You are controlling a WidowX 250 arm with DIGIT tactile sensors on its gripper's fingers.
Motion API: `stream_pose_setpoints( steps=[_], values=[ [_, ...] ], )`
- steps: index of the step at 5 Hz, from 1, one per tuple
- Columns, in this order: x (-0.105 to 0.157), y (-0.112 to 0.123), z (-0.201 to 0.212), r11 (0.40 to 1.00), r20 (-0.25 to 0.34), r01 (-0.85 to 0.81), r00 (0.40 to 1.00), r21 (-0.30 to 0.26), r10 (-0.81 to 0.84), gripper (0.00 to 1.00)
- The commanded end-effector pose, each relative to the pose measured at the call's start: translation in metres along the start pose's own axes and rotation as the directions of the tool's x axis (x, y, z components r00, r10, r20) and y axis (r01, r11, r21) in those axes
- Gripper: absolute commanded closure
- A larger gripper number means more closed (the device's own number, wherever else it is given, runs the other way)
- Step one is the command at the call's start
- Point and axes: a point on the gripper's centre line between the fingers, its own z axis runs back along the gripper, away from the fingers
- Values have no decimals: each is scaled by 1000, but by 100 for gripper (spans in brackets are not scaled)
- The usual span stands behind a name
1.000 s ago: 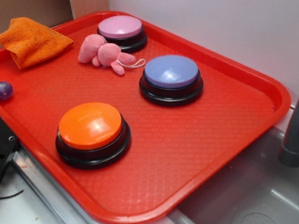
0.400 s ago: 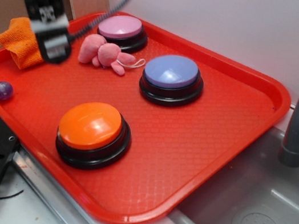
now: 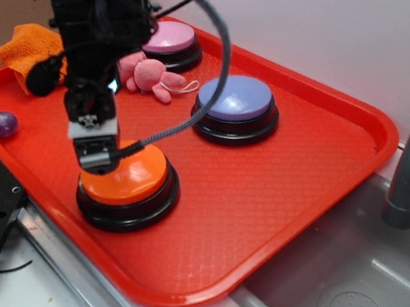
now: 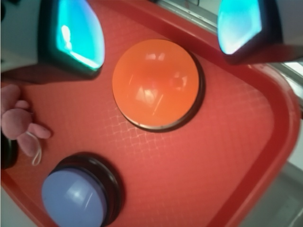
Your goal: Push the orange button.
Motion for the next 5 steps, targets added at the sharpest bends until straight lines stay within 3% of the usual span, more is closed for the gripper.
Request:
stream_pose_setpoints(
  steps=[1,3,4,5],
  values=[
    [17,6,-52,998,-73,37,996,-54,-41,0],
    [17,1,-48,996,-103,78,991,-48,-83,0],
    [17,9,-20,997,-115,70,991,16,-68,0],
    [19,14,1,996,-185,50,982,68,-37,0]
  ],
)
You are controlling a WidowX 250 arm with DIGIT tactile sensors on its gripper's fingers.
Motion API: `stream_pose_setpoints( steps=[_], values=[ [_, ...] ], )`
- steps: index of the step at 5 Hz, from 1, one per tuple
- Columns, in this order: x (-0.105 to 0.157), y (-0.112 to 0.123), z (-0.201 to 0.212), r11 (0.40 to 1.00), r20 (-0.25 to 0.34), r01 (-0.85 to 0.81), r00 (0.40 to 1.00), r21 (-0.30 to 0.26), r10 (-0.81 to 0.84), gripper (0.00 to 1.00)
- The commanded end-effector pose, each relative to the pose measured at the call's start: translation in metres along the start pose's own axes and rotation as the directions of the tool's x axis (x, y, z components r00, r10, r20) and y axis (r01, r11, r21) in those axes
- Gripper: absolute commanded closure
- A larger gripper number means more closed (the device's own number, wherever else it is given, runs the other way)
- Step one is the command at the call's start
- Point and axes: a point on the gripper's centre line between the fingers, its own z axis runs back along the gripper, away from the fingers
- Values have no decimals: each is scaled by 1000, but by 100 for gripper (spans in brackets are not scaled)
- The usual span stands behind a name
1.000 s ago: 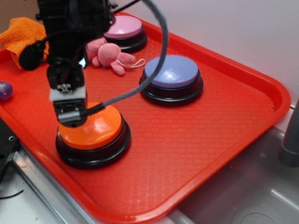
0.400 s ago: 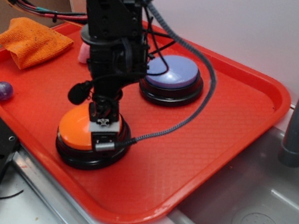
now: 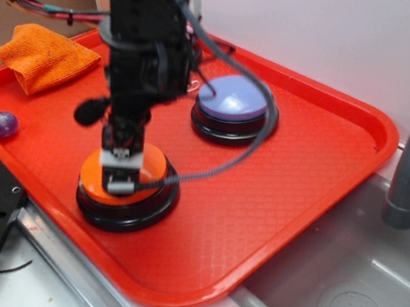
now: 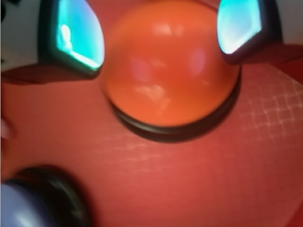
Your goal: Push the orange button.
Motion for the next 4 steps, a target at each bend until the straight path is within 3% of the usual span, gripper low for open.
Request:
stream_pose_setpoints(
  steps=[1,2,4],
  values=[
    [-3,7,50,998,24,-56,998,22,55,0],
    [-8,11,58,998,-15,-64,998,22,65,0],
    [-21,16,78,993,11,-112,994,23,112,0]
  ],
)
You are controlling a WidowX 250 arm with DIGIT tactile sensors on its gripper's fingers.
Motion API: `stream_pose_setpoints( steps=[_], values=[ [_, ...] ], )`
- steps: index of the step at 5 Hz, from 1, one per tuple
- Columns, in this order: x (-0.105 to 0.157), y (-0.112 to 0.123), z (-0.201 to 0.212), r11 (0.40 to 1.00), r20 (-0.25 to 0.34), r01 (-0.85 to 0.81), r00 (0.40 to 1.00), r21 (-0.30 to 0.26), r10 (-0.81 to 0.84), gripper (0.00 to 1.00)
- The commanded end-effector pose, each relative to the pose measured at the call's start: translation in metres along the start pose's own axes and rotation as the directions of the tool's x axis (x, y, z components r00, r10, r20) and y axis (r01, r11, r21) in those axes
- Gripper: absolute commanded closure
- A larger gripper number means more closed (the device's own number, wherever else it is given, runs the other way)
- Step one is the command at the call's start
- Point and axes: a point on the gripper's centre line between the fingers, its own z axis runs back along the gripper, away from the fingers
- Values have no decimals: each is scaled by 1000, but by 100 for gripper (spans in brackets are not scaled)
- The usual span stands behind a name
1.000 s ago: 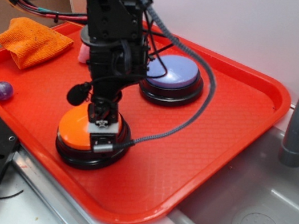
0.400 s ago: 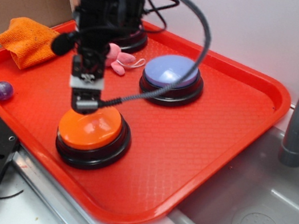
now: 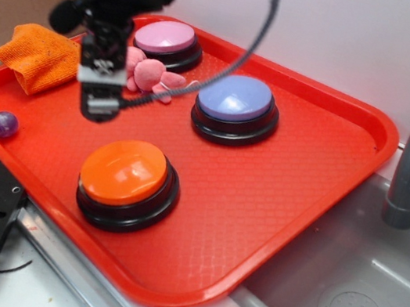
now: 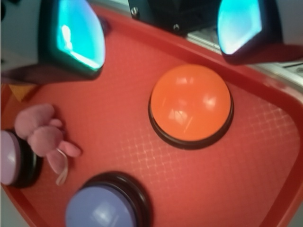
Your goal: Push the orange button.
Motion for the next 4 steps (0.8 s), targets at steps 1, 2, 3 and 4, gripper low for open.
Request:
stream_pose_setpoints(
  steps=[1,2,3,4],
  values=[
    [-6,0,26,999,92,-36,995,5,36,0],
    [-10,-1,31,999,100,-43,994,1,43,0],
    [-17,2,41,998,117,-64,991,-4,65,0],
    [-23,7,48,997,116,-82,990,-5,82,0]
  ],
)
